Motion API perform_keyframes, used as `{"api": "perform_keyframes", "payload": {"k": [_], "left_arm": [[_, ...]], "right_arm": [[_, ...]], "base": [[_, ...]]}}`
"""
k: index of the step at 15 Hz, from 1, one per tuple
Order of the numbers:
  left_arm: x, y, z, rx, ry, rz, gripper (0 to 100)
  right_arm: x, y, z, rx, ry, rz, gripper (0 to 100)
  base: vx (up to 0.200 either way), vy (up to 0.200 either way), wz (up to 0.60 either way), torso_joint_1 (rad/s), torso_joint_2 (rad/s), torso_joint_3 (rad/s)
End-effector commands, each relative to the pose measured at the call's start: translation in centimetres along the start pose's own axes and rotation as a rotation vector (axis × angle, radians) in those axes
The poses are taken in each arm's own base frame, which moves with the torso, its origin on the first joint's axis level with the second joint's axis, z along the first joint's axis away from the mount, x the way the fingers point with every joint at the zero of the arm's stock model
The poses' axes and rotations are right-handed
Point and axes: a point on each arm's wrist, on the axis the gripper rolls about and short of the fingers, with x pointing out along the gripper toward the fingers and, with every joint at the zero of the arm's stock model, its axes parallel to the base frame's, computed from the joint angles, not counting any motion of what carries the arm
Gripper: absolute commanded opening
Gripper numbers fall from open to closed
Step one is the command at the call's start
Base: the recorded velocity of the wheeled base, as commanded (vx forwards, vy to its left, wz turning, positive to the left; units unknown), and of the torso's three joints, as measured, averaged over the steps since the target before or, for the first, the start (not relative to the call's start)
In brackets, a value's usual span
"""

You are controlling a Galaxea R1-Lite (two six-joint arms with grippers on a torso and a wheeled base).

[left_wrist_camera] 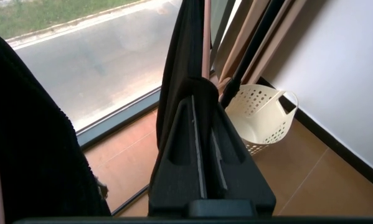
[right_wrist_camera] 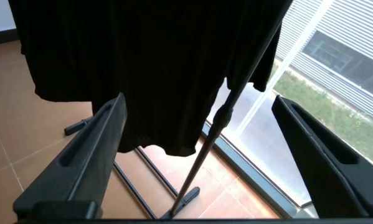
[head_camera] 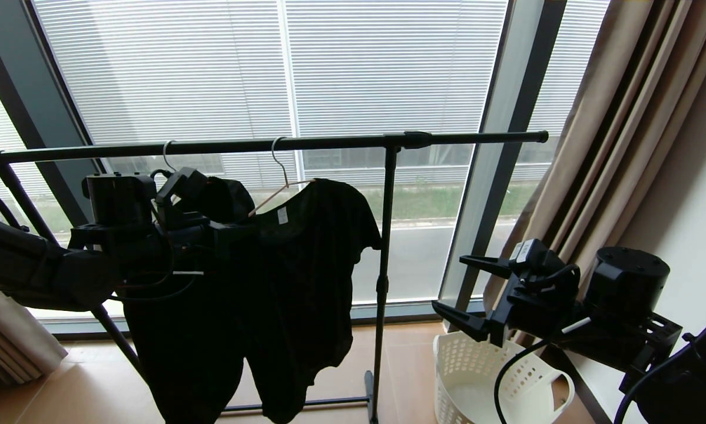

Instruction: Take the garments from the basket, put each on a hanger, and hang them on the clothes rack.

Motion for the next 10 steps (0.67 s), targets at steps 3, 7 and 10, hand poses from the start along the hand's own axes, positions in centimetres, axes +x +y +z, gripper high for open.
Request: {"api": "perform_keyframes", "payload": {"k": [3, 7, 10], "left_arm": [[-0.02, 0.06, -0.01, -0.001, 0.000, 0.001, 100], [-0.12, -0.01, 0.01, 0.015, -0.022, 0.003, 100], [-0.43, -0.46, -0.47, 0.048, -0.081, 0.002, 100]], "right_arm": [[0.06, 0.00, -0.03, 0.000, 0.001, 0.001, 100], [0.04, -0.04, -0.04, 0.000, 0.001, 0.000, 100], [0.02, -0.08, -0.05, 0.002, 0.001, 0.000, 100]], "base": [[0.000, 0.000, 0.00, 0.000, 0.00, 0.000], [0.000, 0.000, 0.00, 0.000, 0.00, 0.000], [0.000, 0.000, 0.00, 0.000, 0.00, 0.000]]}}
